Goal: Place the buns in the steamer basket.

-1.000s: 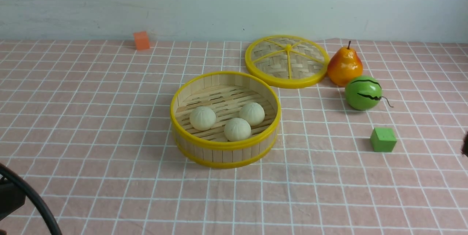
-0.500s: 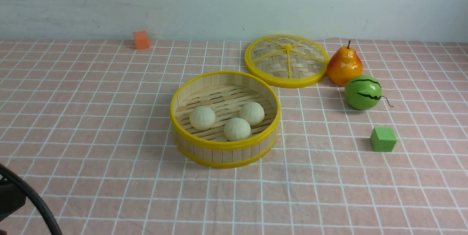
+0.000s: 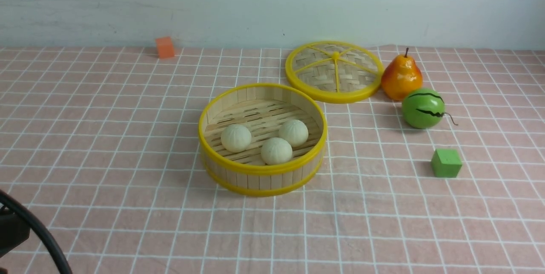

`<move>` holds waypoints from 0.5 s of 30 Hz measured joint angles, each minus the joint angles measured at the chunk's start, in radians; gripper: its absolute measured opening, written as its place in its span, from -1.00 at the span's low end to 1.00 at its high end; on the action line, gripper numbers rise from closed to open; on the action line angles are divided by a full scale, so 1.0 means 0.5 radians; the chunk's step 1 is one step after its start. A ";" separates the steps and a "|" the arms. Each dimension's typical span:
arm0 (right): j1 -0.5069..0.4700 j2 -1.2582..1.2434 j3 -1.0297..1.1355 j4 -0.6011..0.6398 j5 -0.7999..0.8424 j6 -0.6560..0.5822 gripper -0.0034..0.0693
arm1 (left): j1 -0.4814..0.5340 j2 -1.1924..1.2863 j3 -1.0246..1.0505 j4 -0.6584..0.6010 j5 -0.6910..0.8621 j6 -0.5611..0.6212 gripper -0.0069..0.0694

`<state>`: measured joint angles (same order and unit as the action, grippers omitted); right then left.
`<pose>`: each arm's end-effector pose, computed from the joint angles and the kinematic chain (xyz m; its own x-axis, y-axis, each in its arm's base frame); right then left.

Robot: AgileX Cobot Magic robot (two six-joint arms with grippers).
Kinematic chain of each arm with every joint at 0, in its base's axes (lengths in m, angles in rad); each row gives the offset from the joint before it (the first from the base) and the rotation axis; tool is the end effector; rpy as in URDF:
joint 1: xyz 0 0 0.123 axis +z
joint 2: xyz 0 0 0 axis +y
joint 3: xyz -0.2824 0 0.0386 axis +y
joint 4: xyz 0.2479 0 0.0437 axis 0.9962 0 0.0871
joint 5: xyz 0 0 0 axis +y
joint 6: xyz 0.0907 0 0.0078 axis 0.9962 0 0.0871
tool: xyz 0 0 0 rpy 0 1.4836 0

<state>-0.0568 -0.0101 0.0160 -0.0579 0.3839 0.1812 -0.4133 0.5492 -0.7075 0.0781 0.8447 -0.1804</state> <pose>0.0520 -0.0049 0.1738 -0.2847 0.1435 -0.9478 0.1145 0.9867 0.1150 0.0866 -0.0322 0.3343 -0.5568 0.1045 -0.8240 0.2878 0.9549 -0.0734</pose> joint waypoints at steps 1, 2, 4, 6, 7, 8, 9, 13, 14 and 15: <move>0.000 0.000 0.000 0.000 0.000 0.000 -0.96 | 0.000 0.000 0.000 0.000 0.000 0.000 -0.48; 0.000 0.000 0.000 -0.001 0.000 -0.002 -0.96 | 0.000 0.000 0.000 0.000 0.000 0.000 -0.47; 0.000 0.000 0.000 -0.001 0.000 -0.002 -0.96 | 0.000 0.000 0.000 0.000 0.000 0.000 -0.46; 0.000 0.000 0.000 -0.001 0.001 -0.002 -0.96 | 0.000 0.000 0.000 0.000 0.000 0.000 -0.46; 0.000 0.000 0.000 -0.001 0.001 -0.002 -0.96 | 0.000 0.000 0.000 0.000 0.000 0.000 -0.46; 0.000 0.000 0.000 -0.001 0.001 -0.002 -0.96 | 0.000 0.000 0.000 0.000 0.000 0.000 -0.46; 0.000 0.000 0.000 -0.001 0.001 -0.002 -0.96 | 0.000 0.000 0.000 0.000 0.000 0.000 -0.46; 0.000 0.000 0.000 -0.002 0.001 -0.002 -0.95 | 0.000 0.000 0.000 0.000 0.000 0.000 -0.44; 0.000 0.000 0.000 -0.002 0.002 -0.002 -0.95 | 0.000 0.000 0.000 0.000 0.000 0.000 -0.44; 0.000 0.000 0.000 -0.002 0.002 -0.002 -0.94 | 0.000 0.000 0.000 0.000 0.000 0.000 -0.44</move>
<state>-0.0568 -0.0101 0.0158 -0.0590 0.3850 0.1803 -0.4133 0.5492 -0.7075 0.0781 0.8447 -0.1804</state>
